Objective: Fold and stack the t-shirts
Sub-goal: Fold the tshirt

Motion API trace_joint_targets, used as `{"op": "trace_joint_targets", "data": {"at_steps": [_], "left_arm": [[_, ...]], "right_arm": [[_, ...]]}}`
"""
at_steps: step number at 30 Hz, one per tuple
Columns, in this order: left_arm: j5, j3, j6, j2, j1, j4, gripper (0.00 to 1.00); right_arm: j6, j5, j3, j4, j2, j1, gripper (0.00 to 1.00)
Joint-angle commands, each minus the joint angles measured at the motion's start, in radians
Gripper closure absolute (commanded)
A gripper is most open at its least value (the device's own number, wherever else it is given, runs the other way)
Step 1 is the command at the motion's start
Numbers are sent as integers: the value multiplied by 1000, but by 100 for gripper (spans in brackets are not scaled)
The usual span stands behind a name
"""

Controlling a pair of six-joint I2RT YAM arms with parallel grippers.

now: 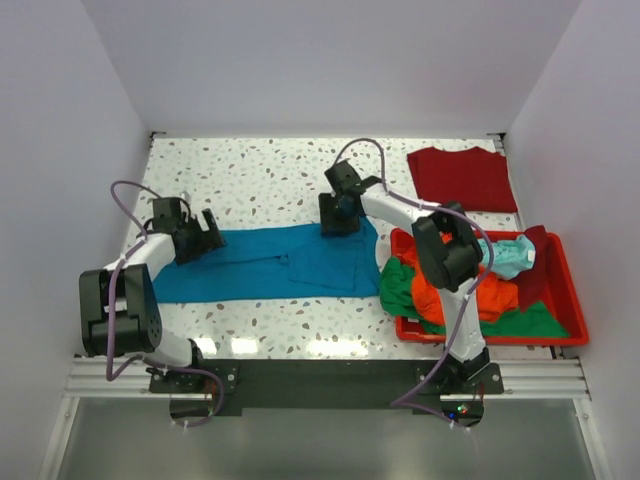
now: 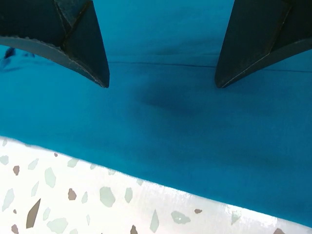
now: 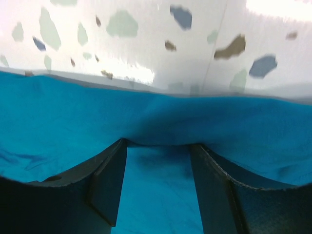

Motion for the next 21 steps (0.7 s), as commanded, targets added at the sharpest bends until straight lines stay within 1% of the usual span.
{"op": "trace_joint_targets", "data": {"at_steps": [1, 7, 11, 12, 14, 16, 17, 19, 21], "left_arm": [[-17, -16, 5, -50, -1, 13, 5], [-6, -26, 24, -111, -1, -38, 5], [23, -1, 19, -185, -1, -59, 5], [23, 9, 19, -191, -1, -62, 5], [34, 30, 27, -186, 0, -63, 4], [45, 44, 34, -144, -1, -59, 3], [52, 67, 39, -124, 0, -64, 3], [63, 78, 31, -81, -1, -43, 3], [65, 78, 24, -62, -1, -17, 3]], "right_arm": [[-55, 104, 90, -58, 122, -26, 41], [-82, 114, 350, -139, 264, -89, 40], [-127, 75, 514, -174, 338, -109, 38], [-137, 49, 582, -193, 352, -112, 38], [-160, 34, 662, -204, 380, -113, 38], [-171, -18, 687, -195, 378, -113, 38], [-180, -55, 681, -163, 355, -113, 38], [-174, -86, 647, -121, 312, -112, 38], [-164, -104, 566, -58, 231, -113, 37]]}}
